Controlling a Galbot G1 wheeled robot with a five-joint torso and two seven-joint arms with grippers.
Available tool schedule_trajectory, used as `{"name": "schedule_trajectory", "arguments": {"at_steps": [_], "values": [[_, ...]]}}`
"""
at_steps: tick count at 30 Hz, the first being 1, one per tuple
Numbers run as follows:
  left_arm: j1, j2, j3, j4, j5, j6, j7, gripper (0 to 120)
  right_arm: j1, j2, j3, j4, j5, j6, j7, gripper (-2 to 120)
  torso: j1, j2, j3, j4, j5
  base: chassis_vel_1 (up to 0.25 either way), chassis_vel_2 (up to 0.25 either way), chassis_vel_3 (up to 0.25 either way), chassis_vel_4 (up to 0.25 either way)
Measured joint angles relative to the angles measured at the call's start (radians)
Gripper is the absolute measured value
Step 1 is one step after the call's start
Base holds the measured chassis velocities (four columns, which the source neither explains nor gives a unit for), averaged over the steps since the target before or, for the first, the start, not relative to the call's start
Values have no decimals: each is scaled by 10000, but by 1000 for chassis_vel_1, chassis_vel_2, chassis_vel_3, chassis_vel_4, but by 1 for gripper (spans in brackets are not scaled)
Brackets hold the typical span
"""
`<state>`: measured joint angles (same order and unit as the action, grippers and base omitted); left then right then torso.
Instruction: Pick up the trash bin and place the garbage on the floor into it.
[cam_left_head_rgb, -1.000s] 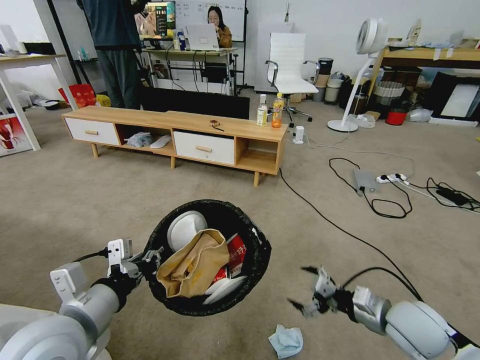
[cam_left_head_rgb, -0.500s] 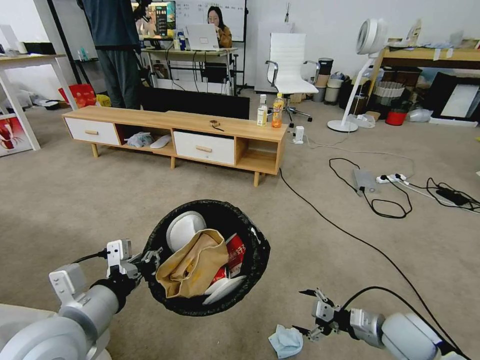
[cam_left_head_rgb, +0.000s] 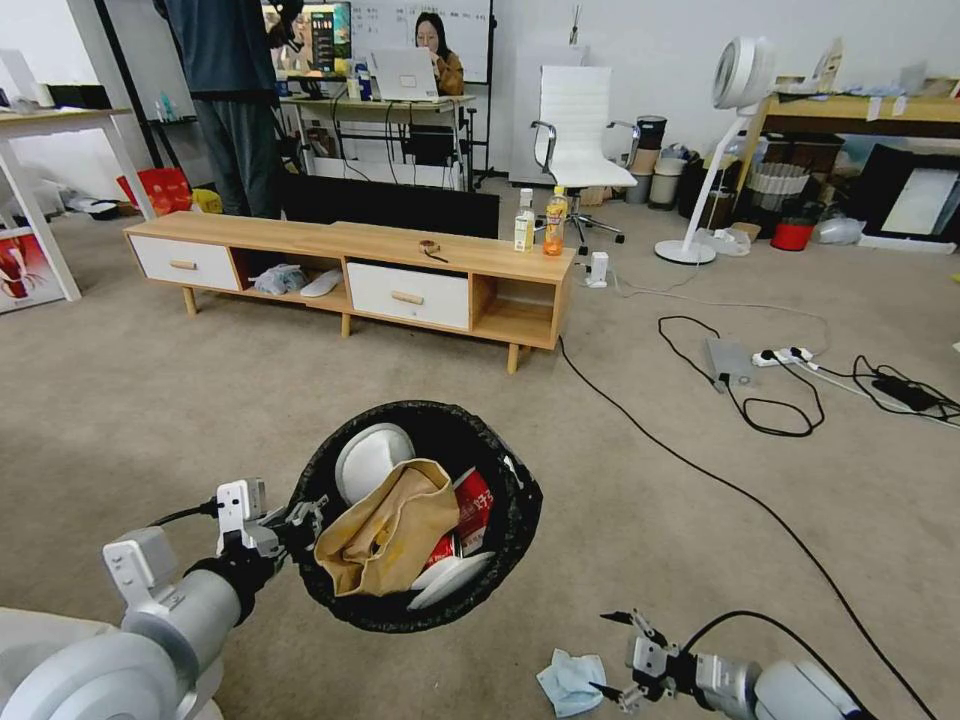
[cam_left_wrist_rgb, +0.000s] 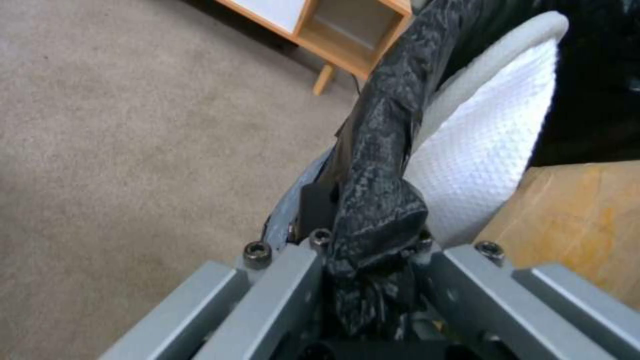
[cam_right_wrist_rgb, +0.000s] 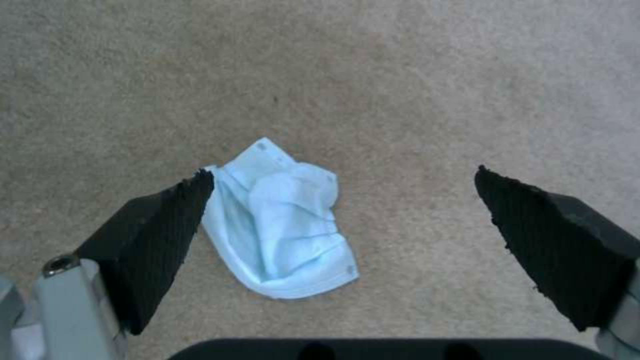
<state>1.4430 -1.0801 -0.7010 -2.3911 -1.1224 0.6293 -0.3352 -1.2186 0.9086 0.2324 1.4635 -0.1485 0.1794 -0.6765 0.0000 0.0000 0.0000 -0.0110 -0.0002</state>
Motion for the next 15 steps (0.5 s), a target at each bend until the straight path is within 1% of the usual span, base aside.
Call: {"name": "schedule_trajectory", "arguments": {"at_steps": [5, 15], "values": [[-11, -25, 26, 24, 0, 0, -2, 2, 140, 333, -215, -463, -339, 180, -1, 100, 0, 0, 0, 0, 1, 0, 0, 0, 0], [4, 0, 31, 26, 2, 1, -3, 2, 371, 675, -285, -1049, -693, 411, 1, 100, 0, -1, 0, 0, 1, 0, 0, 0, 0]]}}
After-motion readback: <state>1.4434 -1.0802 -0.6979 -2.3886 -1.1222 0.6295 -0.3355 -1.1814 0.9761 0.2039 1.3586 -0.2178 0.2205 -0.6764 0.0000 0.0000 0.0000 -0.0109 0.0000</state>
